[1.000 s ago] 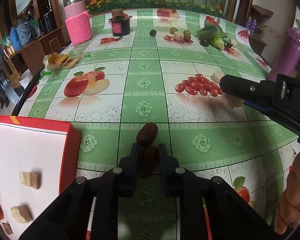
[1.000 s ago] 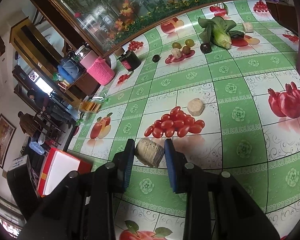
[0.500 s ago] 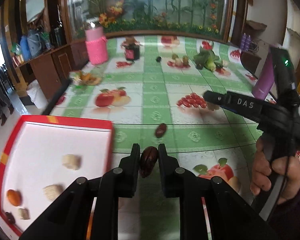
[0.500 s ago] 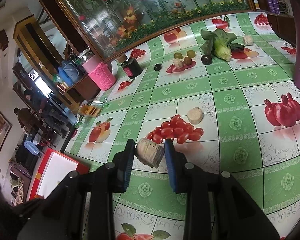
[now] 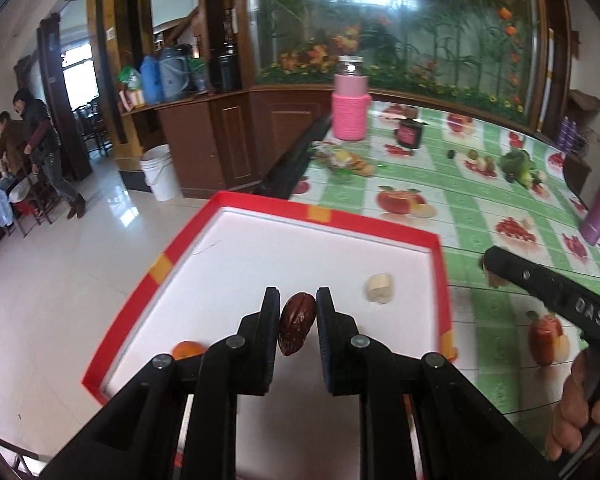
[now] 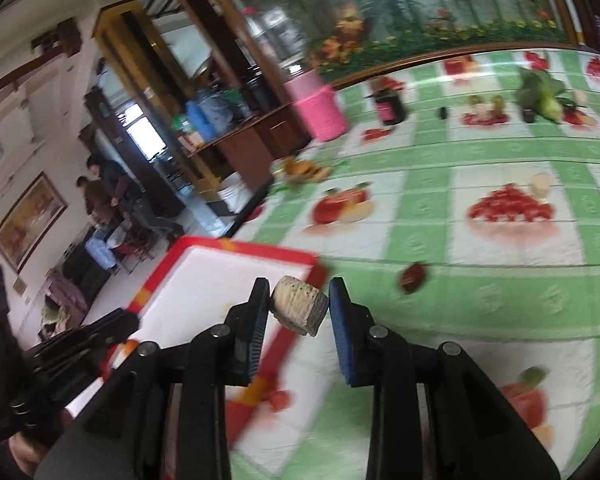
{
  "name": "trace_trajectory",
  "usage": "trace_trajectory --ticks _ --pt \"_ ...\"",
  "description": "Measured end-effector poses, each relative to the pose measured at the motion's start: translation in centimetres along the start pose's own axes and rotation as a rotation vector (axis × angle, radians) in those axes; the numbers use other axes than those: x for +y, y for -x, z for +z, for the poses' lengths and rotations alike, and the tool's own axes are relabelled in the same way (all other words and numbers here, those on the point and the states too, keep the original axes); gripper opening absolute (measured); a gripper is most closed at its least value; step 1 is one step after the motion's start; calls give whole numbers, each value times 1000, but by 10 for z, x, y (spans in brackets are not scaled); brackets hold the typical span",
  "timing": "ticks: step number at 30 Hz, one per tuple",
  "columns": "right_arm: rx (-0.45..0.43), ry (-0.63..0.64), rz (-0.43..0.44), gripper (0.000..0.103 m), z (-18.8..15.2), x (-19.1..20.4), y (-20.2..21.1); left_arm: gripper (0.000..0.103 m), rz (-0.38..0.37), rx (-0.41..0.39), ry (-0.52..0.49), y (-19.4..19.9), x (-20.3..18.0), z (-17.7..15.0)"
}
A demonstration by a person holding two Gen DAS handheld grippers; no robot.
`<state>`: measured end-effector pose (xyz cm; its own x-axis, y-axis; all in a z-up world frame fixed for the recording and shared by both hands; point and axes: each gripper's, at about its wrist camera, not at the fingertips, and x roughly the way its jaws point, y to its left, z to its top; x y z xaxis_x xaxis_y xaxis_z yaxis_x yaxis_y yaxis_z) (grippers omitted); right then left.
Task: Organize fruits
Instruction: 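Carry the beige cube and red date over the red tray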
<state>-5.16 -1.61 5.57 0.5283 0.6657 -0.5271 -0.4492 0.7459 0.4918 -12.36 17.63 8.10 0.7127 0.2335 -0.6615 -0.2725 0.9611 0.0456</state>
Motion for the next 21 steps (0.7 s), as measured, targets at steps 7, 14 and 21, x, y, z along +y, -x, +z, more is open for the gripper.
trace_trajectory --ticks 7,14,21 --pt "81 78 27 33 -24 50 -24 17 33 -13 41 1 33 -14" --pt "119 104 9 33 -36 69 -34 17 27 -8 60 -1 47 -22" --pt "126 123 -1 33 -42 84 -40 17 30 2 67 -5 56 -27"
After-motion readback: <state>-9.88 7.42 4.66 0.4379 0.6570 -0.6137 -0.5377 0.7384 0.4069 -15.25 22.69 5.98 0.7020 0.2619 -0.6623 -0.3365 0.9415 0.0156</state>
